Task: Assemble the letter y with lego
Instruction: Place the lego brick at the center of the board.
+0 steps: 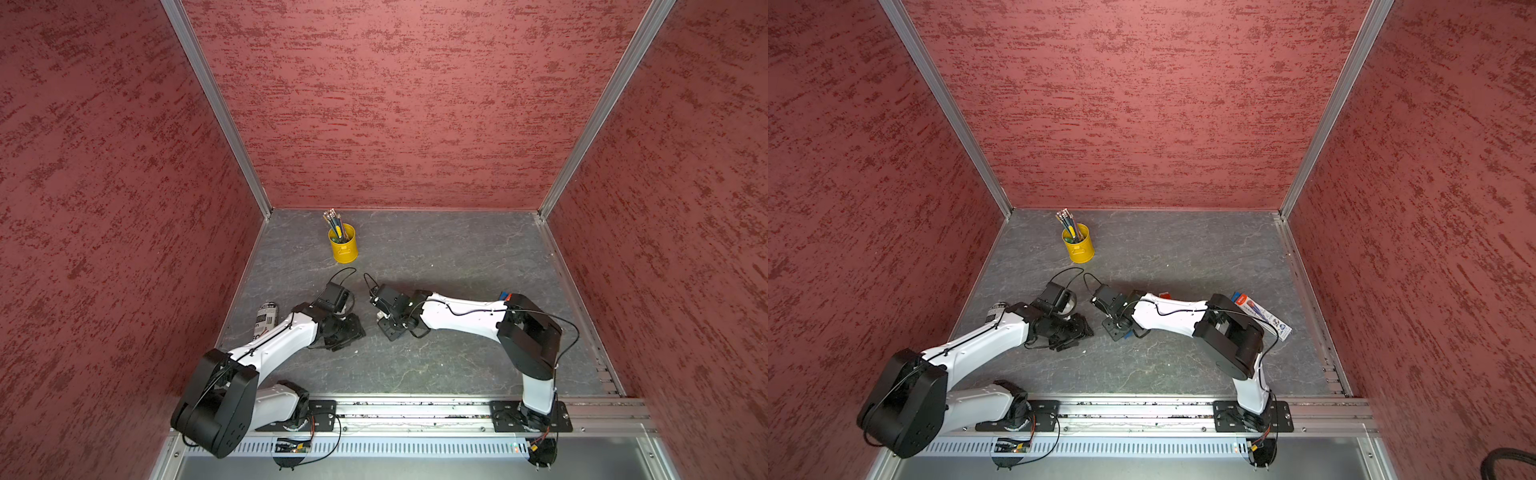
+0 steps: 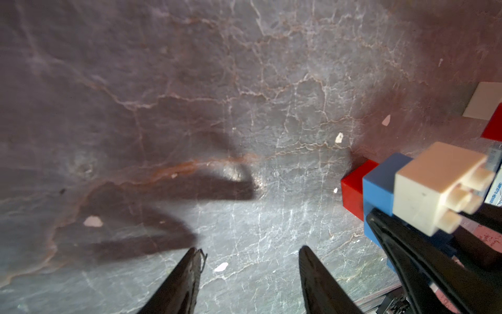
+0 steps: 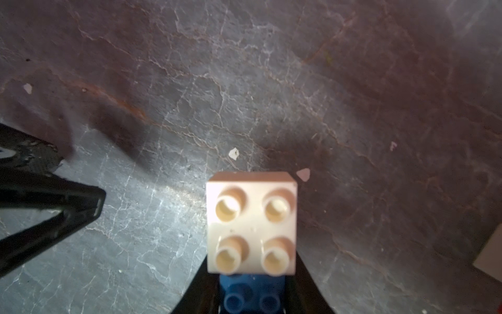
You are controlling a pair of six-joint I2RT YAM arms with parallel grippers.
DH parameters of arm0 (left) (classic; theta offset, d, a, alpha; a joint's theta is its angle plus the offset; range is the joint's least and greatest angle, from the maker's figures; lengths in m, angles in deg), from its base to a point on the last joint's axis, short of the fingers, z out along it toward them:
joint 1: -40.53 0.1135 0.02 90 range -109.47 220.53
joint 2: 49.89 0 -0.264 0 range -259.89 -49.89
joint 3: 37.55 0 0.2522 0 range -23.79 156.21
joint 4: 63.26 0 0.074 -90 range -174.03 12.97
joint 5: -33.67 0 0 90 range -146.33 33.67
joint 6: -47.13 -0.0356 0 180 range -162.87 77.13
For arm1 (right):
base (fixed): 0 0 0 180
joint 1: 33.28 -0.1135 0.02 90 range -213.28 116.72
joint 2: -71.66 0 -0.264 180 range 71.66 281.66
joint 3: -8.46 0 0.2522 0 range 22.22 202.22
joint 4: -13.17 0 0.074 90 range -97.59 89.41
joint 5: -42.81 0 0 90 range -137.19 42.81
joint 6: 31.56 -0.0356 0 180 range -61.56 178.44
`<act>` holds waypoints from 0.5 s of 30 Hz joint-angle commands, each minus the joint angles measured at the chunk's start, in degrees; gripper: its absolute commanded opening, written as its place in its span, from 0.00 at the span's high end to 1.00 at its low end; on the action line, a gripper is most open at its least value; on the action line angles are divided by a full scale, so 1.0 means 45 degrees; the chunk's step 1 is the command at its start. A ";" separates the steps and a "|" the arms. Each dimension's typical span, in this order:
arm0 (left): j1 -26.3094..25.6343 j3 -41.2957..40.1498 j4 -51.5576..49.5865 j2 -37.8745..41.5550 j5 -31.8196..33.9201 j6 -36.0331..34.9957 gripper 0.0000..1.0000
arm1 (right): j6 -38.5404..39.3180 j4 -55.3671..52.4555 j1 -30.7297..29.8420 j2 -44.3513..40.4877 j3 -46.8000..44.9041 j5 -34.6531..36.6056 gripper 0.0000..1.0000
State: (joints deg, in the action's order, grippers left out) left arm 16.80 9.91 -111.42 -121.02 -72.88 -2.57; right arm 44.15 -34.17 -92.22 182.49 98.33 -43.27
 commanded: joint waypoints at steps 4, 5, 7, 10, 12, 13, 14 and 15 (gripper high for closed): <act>0.0116 0.0070 0.0279 -0.0061 -0.0010 0.0005 0.40 | 0.0205 -0.0912 -0.0082 0.0899 -0.0011 0.0042 0.76; 0.0123 0.0124 0.0276 -0.0117 -0.0015 -0.0044 0.40 | 0.0190 -0.0968 -0.0067 0.0816 0.0117 0.0197 0.75; 0.0116 0.0264 0.0296 -0.0254 -0.0032 -0.0106 0.40 | 0.0166 -0.1072 0.0000 0.0579 0.0333 0.0433 0.75; 0.0119 0.0390 0.0383 -0.0417 -0.0109 -0.0135 0.40 | 0.0072 -0.1045 0.0123 0.0182 0.0443 0.0640 0.75; 0.0116 0.0460 0.0388 -0.0490 -0.0148 -0.0140 0.40 | 0.0030 -0.1014 0.0201 -0.0036 0.0466 0.0760 0.74; 0.0124 0.0510 0.0381 -0.0530 -0.0139 -0.0174 0.40 | 0.0030 -0.1032 0.0243 -0.0122 0.0500 0.0816 0.74; 0.0133 0.0557 0.0365 -0.0558 -0.0166 -0.0194 0.40 | 0.0013 -0.1036 0.0276 -0.0212 0.0501 0.0893 0.75; 0.0116 0.0624 0.0362 -0.0607 -0.0168 -0.0199 0.40 | -0.0008 -0.1016 0.0321 -0.0324 0.0481 0.0948 0.74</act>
State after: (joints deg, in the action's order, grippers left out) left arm 17.07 10.82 -110.50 -123.14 -73.01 -2.64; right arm 44.33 -35.98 -91.65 182.71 99.69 -41.96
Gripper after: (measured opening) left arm 0.597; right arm 0.347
